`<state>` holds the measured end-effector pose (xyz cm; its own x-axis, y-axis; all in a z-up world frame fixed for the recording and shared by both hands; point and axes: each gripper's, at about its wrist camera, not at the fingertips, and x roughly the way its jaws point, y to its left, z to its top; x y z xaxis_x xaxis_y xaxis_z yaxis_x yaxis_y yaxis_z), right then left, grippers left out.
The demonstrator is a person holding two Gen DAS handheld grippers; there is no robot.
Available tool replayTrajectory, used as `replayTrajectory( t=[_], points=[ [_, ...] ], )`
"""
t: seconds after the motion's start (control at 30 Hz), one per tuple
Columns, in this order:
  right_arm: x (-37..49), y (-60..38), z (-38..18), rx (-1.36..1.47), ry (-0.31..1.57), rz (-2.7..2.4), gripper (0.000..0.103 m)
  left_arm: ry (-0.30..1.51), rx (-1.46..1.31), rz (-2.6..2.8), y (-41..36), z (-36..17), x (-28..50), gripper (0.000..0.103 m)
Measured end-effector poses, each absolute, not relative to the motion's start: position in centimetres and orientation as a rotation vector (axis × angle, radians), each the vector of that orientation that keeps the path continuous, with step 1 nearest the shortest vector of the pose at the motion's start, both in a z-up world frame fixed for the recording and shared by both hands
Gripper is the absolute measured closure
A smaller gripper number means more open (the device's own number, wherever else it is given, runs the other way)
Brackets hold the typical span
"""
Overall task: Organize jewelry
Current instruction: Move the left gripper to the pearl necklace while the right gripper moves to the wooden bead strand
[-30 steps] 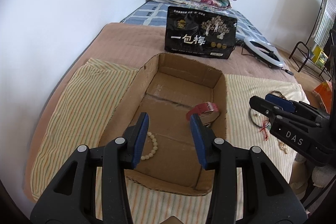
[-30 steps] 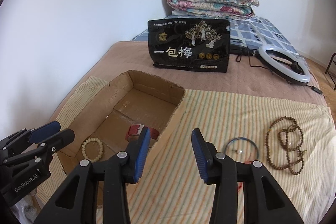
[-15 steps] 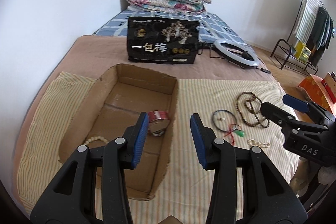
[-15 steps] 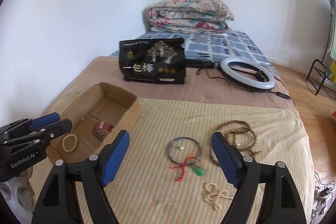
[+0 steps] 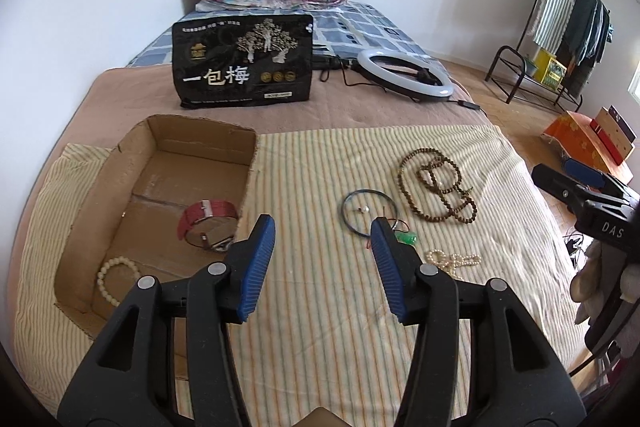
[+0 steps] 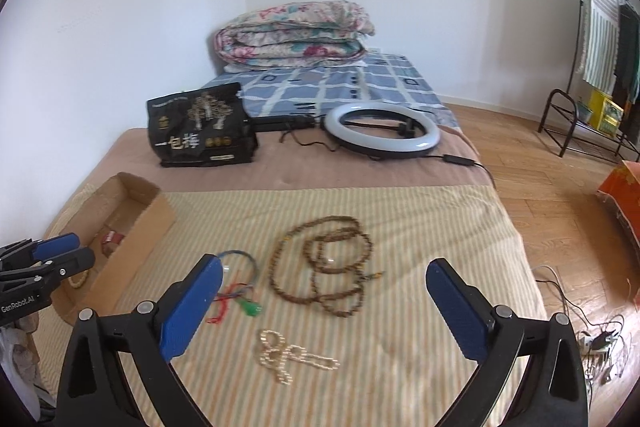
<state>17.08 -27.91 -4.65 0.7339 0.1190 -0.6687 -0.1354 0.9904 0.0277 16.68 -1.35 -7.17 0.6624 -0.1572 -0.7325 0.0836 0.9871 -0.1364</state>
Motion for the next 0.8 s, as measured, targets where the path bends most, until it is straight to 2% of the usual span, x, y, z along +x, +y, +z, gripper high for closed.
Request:
replayTrajectory(
  t=[0.23,0.37,0.8],
  points=[
    [17.5,-31.0,-5.0,0.021,0.744,0.092,0.000,0.867,-0.087,-0.159,-3.2,-8.1,17.6,0.046],
    [17.7,-32.1,-5.2,0.048,0.749,0.089,0.000,0.883,-0.093,-0.172,-4.0,-8.5,18.0,0.035],
    [19.9,-33.5,-7.1,0.117,0.812,0.098,0.000,0.952,-0.060,-0.242,-7.4,-10.8,17.9,0.035]
  ],
)
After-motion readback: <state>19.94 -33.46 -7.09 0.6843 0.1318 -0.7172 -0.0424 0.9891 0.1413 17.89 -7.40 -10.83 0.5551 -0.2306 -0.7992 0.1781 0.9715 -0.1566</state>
